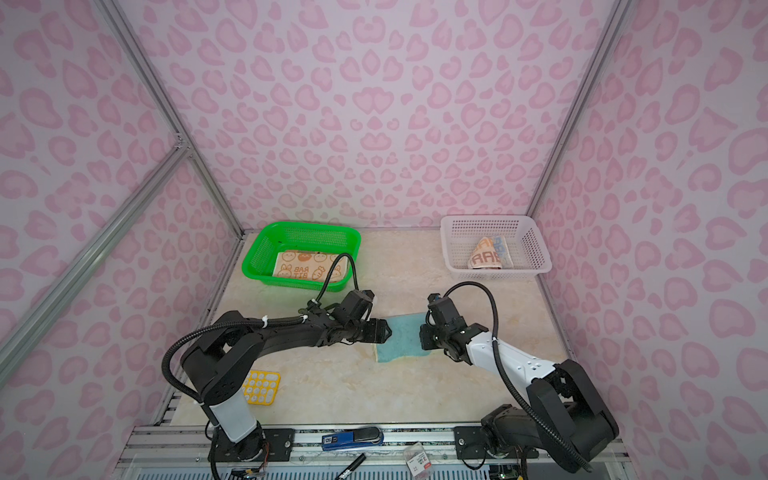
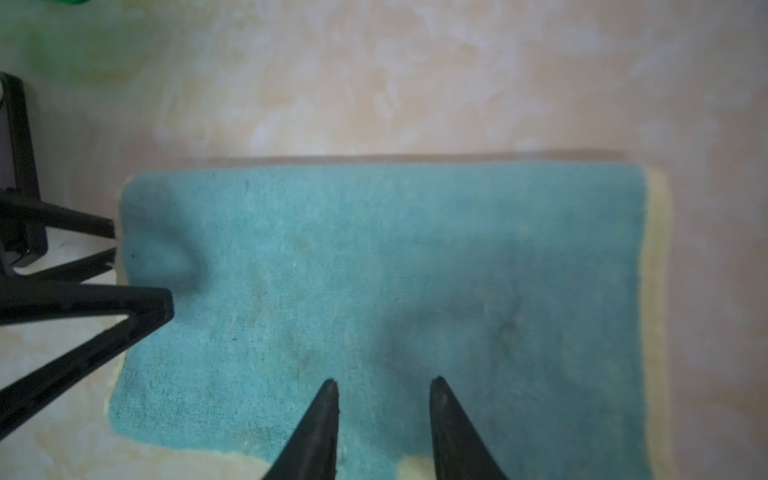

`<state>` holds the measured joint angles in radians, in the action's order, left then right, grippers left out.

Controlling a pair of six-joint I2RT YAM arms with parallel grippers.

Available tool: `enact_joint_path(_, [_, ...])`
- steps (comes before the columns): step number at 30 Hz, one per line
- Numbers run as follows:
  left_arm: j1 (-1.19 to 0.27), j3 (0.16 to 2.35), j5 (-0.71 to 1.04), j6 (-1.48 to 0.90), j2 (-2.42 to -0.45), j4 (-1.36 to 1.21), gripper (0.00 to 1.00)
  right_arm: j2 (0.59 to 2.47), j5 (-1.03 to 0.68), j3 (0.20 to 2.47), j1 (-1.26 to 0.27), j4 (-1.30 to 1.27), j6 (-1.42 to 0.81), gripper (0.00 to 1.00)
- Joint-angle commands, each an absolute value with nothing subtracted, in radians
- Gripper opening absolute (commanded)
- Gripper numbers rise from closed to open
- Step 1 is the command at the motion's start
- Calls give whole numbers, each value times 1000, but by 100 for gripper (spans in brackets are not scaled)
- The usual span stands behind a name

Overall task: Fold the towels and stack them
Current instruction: 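Grasp the folded teal towel's side edges with both grippers, then lift the teal towel to the green basket with the left gripper while the right withdraws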

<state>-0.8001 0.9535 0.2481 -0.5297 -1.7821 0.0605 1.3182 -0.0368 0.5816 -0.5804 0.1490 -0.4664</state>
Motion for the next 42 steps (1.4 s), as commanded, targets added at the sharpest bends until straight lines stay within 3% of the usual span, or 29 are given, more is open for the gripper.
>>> enact_joint_path(1, [-803, 929, 273, -568, -1775, 208, 81, 1354, -26, 539, -613, 19, -563, 30])
enact_joint_path(8, [-807, 904, 293, -601, -1791, 166, 79, 1456, -33, 526, -644, -78, -610, 19])
enact_joint_path(12, [-808, 898, 299, -619, -1815, 146, 71, 1480, -44, 522, -650, -123, -628, 16])
enact_joint_path(21, [-806, 930, 296, -611, -1876, 127, 37, 1504, -52, 546, -666, -117, -628, 14])
enact_joint_path(25, [-804, 921, 254, -604, -1853, 134, 6, 1489, -43, 557, -666, -89, -612, 15])
enact_joint_path(26, [-802, 923, 238, -600, -1845, 140, 3, 1481, -39, 562, -665, -80, -604, 17])
enact_joint_path(33, [-794, 1062, 63, -477, -1844, 332, 3, 1319, 40, 563, -623, -16, -536, 36])
enact_joint_path(42, [-761, 1404, -176, -203, -1896, 595, 3, 1002, 249, 435, -606, -21, -480, 42])
